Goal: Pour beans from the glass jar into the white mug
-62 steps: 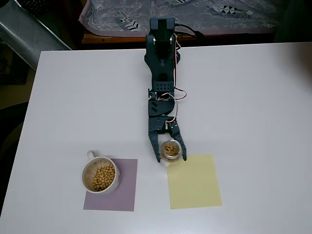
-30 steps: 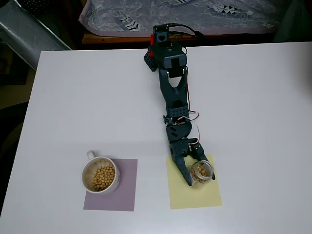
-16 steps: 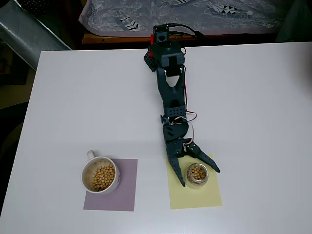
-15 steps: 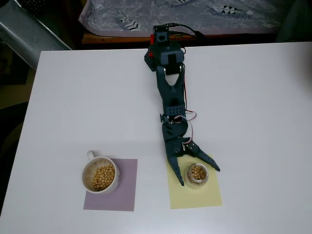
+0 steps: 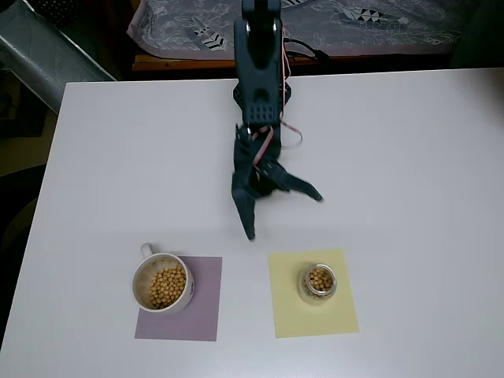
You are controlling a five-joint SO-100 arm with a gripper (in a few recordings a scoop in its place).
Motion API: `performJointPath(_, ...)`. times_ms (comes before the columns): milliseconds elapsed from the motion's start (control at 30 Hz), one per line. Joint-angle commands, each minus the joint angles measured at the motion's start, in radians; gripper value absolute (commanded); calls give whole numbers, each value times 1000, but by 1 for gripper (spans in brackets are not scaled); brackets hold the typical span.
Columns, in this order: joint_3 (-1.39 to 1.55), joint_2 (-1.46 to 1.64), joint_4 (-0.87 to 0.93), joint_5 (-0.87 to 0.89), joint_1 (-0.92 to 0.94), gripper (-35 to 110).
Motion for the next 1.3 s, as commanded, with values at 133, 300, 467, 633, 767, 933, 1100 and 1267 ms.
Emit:
performJointPath(133,298,535,403,242,84,59)
performJointPath(300,379,738,739,382,120,56)
performJointPath(467,368,888,1095,572,104,49)
performJointPath(633,373,992,1322,703,71,38)
performJointPath(767,414,1092,1462,761,60,21)
performJointPath(933,512,1266,1569,816,43,2)
performJointPath(1100,617,1600,1801,862,43,0)
performJointPath(1267,614,1600,1815,882,35,0)
